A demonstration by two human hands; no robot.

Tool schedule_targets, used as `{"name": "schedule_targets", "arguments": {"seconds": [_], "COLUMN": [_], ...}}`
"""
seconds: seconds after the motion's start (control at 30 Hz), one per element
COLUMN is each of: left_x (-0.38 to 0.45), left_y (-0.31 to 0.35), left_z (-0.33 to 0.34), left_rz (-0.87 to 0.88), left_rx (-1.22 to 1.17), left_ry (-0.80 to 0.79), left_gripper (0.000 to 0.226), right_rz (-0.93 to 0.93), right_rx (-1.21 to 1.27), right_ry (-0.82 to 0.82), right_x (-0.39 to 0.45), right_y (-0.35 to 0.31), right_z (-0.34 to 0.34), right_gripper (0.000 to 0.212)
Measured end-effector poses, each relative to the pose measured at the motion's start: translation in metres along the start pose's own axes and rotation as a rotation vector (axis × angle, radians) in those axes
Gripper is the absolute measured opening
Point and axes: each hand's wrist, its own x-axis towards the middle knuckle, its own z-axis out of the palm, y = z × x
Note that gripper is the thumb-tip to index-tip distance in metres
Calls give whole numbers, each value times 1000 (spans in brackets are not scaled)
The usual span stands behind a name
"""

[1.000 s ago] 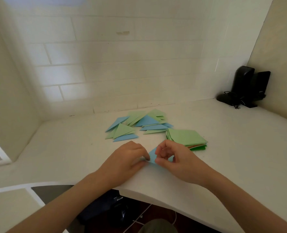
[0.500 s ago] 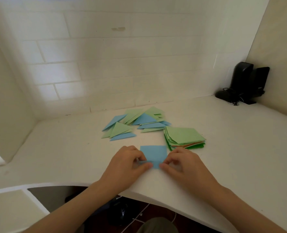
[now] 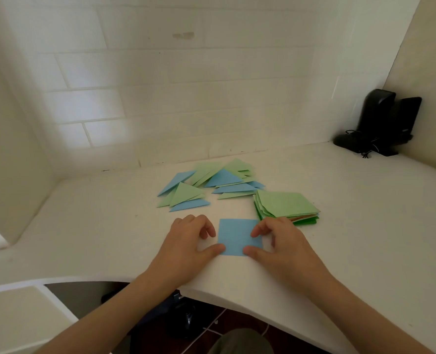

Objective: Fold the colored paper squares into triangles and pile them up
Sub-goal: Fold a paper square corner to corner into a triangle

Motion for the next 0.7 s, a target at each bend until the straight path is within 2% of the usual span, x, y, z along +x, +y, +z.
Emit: {"name": "schedule_targets", "arguments": {"seconds": [0.1,0.27,0.37,0.5,0.63,0.7], "left_x": [-2,-10,-14,-13,-16,-16], "left_y": [4,21,27,26,21,15], "left_z": [-3,14,20,16,11,5], "left_rz": [75,332,370,417,427,430], "left_rx": [-5,-1,27,125,194,193], "left_ry": [-27,-14,-40,-44,-90,-89], "left_gripper": [13,33,37,37,46,46], "right_rz": [10,-50,-76,-93,-214,-283], "right_rx": [64,23,6,26,42,-21], "right_ry": [-1,20,23,-2,45,50], "right_x": [0,-5,-3,-3,-6,-5], "right_y": [5,7,5,6,17,20], "right_z": [-8,-6,-3,-8,-17,-17], "right_gripper": [27,25,29,21,49,55]}}
